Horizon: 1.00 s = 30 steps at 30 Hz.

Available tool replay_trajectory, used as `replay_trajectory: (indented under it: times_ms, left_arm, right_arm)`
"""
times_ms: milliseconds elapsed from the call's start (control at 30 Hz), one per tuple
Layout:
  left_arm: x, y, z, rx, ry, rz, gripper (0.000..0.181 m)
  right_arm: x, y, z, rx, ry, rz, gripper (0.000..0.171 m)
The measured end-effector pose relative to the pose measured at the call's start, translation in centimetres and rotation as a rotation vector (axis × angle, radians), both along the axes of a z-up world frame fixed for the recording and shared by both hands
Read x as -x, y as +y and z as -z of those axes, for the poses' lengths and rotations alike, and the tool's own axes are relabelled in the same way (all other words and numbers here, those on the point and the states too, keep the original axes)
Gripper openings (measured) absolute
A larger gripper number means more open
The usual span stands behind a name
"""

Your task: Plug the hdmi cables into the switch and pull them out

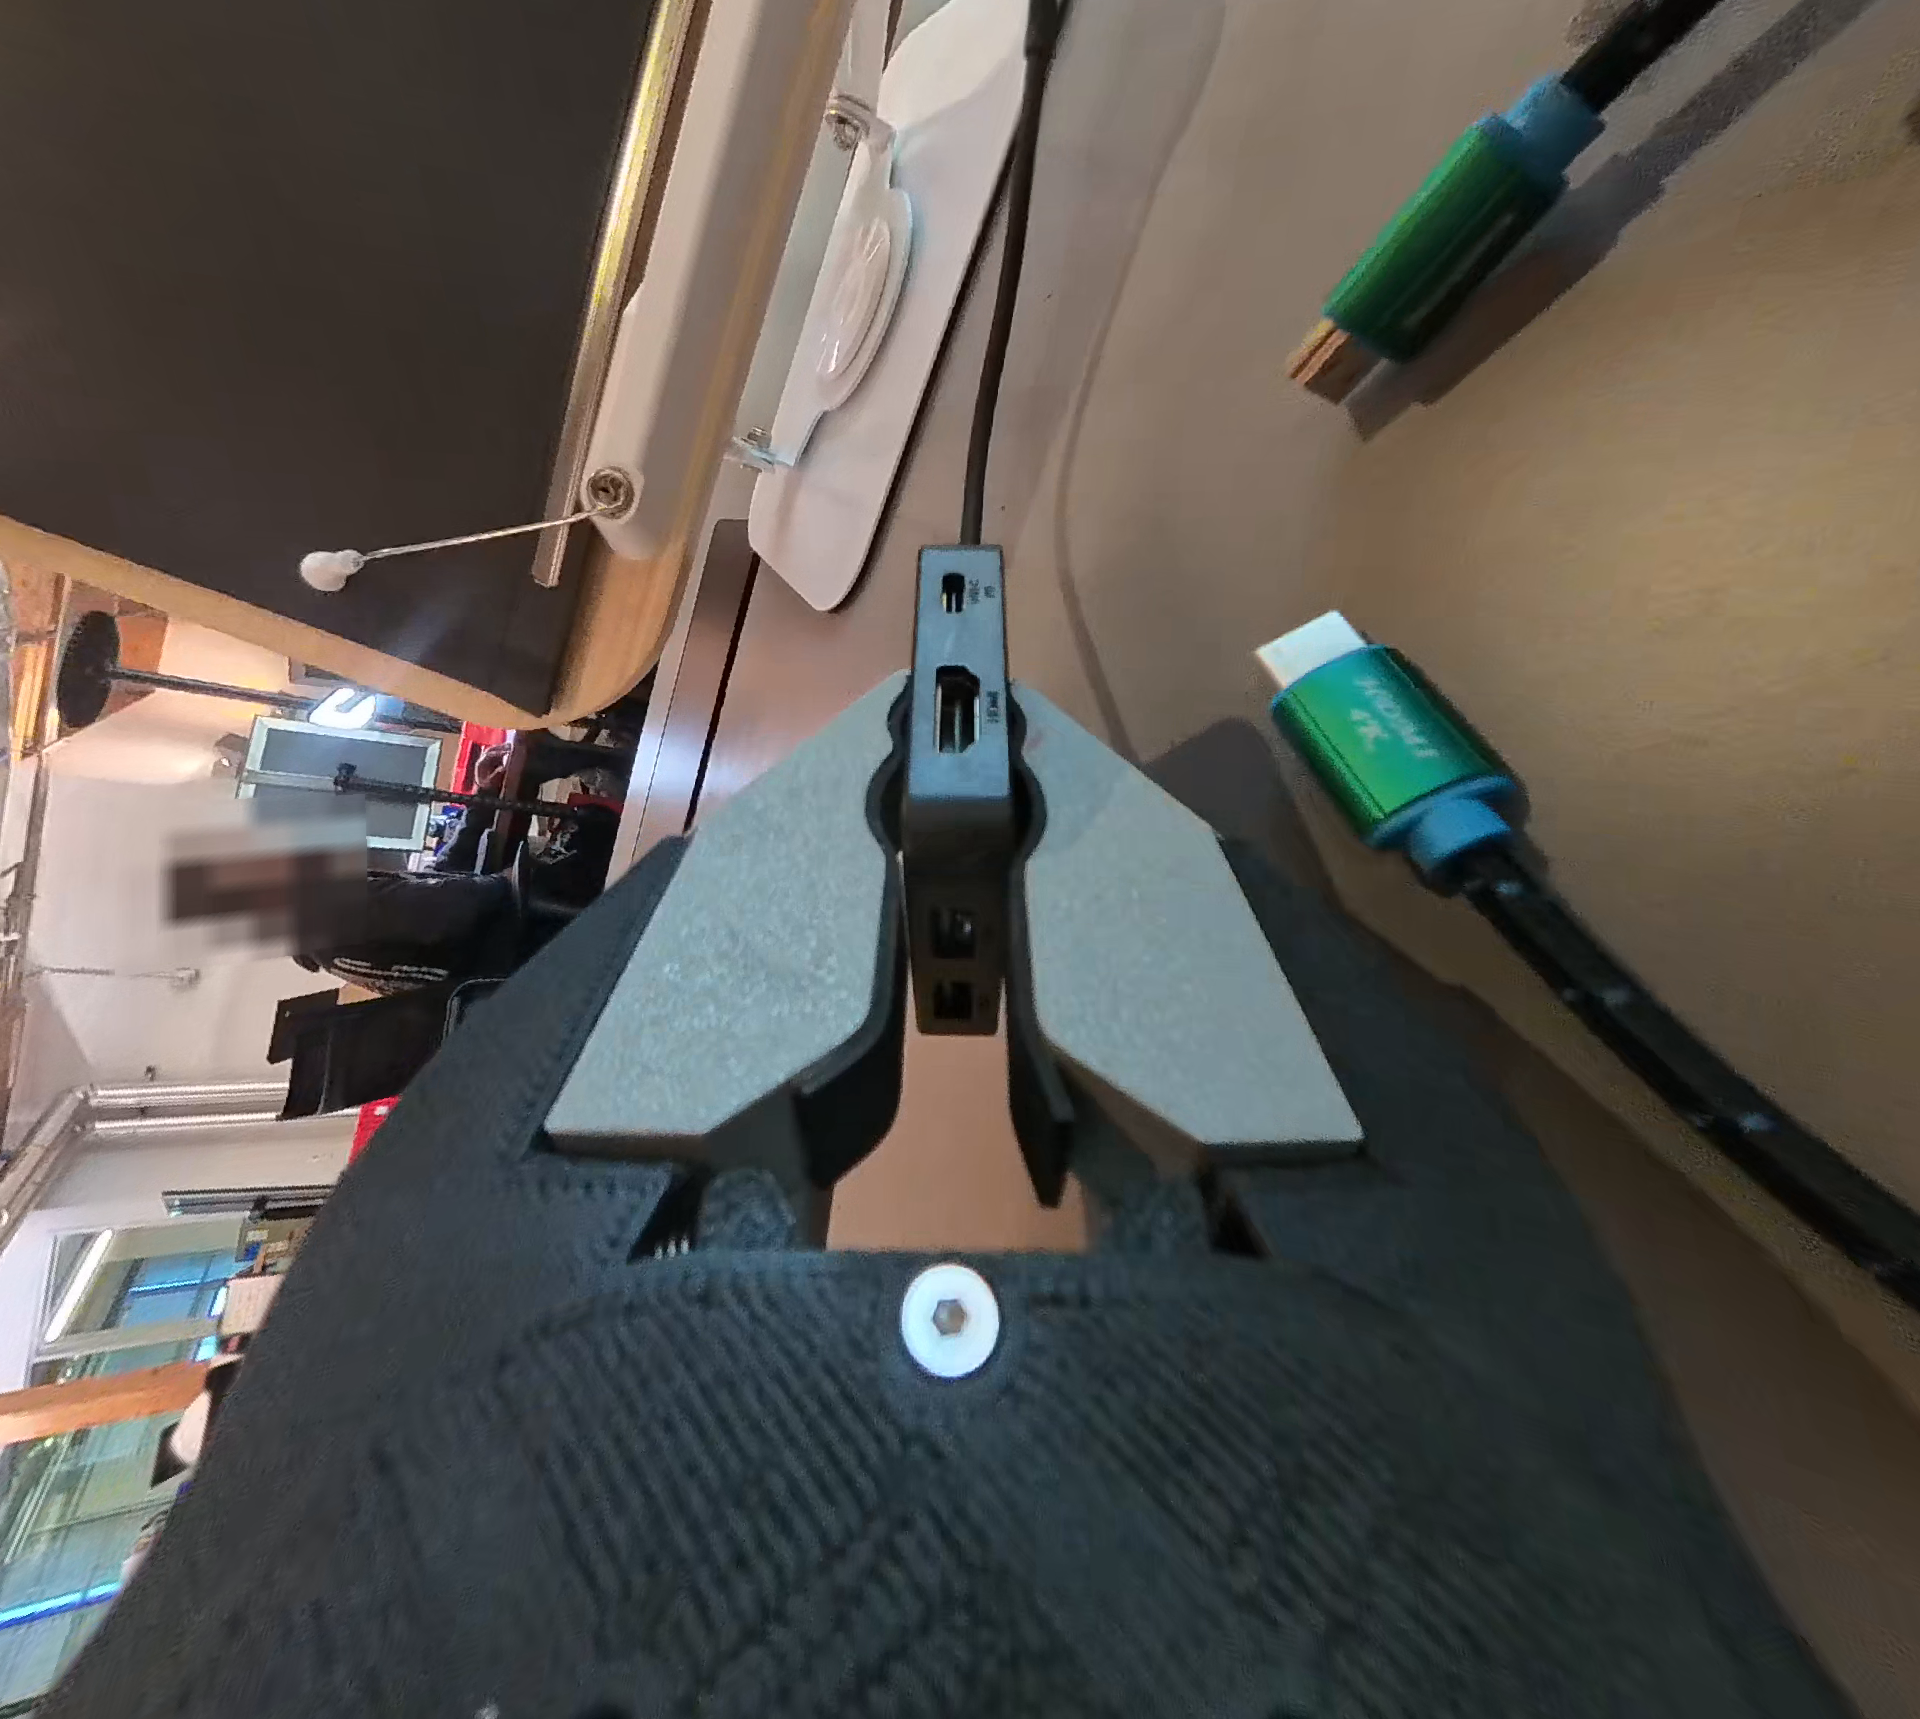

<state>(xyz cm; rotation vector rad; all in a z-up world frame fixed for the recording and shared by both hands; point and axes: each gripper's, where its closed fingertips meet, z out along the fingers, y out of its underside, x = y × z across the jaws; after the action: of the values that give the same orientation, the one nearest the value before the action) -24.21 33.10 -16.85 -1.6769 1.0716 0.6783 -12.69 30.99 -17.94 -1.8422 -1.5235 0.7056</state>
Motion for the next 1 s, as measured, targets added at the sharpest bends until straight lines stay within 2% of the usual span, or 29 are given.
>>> replay_trajectory:
  times_ms: [133, 167, 200, 233, 333, 500, 633, 833, 1000]
  left_arm:
    - [-0.8, -0.2, -0.3, -0.010, 0.021, 0.031, 0.011]
    - [-1.2, -0.4, -0.2, -0.003, 0.024, 0.046, 0.011]
    - [-1.6, -0.5, -0.1, 0.003, 0.033, 0.062, 0.011]
    - [-1.9, -0.7, 0.1, 0.009, 0.045, 0.081, 0.011]
    - [-2.9, -1.1, 0.9, 0.047, 0.072, 0.123, 0.011]
    - [-3.9, -1.3, 1.4, 0.061, 0.103, 0.158, 0.011]
    - [-5.3, -1.5, 1.5, 0.049, 0.136, 0.190, 0.011]
    - [-5.4, -1.3, 0.9, 0.032, 0.085, 0.170, 0.011]
    - [-5.7, -1.2, 1.4, 0.035, 0.110, 0.165, 0.011]
  right_arm:
    - [0.7, -0.6, 2.1, 0.067, -0.061, -0.014, 0.044]
    - [0.9, -0.6, 2.1, 0.055, -0.061, -0.012, 0.032]
    - [1.0, -0.6, 2.1, 0.039, -0.061, -0.012, 0.008]
    - [1.0, -0.6, 2.2, 0.020, -0.067, -0.015, 0.005]
    - [0.7, 0.2, 1.2, -0.148, -0.094, -0.018, 0.005]
    - [0.4, 1.5, -3.6, -0.675, -0.071, -0.005, 0.003]
    - [1.0, 1.0, -4.1, -0.959, -0.147, -0.072, 0.004]
    - [1.6, -0.1, -3.7, -1.115, -0.198, -0.163, 0.004]
    - [2.0, -0.6, -3.3, -1.108, -0.181, -0.204, 0.004]
